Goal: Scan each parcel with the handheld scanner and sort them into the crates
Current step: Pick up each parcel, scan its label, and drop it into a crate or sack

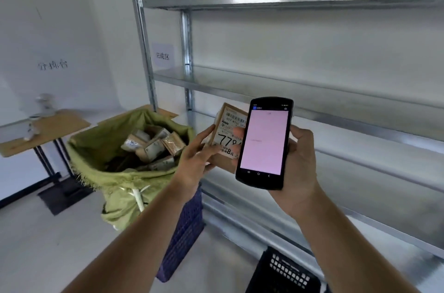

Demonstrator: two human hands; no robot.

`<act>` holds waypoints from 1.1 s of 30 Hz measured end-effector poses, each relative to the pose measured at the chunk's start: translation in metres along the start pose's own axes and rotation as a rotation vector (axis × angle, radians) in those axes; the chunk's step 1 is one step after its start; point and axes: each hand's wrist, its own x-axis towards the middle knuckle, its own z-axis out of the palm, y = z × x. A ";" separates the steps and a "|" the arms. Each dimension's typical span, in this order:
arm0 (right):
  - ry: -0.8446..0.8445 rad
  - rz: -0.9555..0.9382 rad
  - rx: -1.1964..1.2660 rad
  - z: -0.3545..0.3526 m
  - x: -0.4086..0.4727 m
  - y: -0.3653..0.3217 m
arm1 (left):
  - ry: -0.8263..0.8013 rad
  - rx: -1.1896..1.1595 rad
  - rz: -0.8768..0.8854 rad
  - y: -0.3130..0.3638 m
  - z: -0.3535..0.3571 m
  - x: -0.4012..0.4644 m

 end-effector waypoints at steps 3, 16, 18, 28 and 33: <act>0.028 0.023 0.012 0.035 0.054 0.039 | 0.032 0.001 -0.040 0.001 -0.058 0.043; -0.066 0.210 -0.016 0.112 0.289 0.155 | 0.281 -0.003 -0.194 -0.035 -0.211 0.248; -0.065 0.248 -0.016 0.113 0.337 0.180 | 0.321 0.039 -0.211 -0.048 -0.234 0.284; -0.084 0.411 -0.050 0.118 0.501 0.253 | 0.584 0.025 -0.417 -0.110 -0.316 0.419; -0.076 0.428 -0.043 0.130 0.538 0.280 | 0.627 0.155 -0.404 -0.125 -0.352 0.455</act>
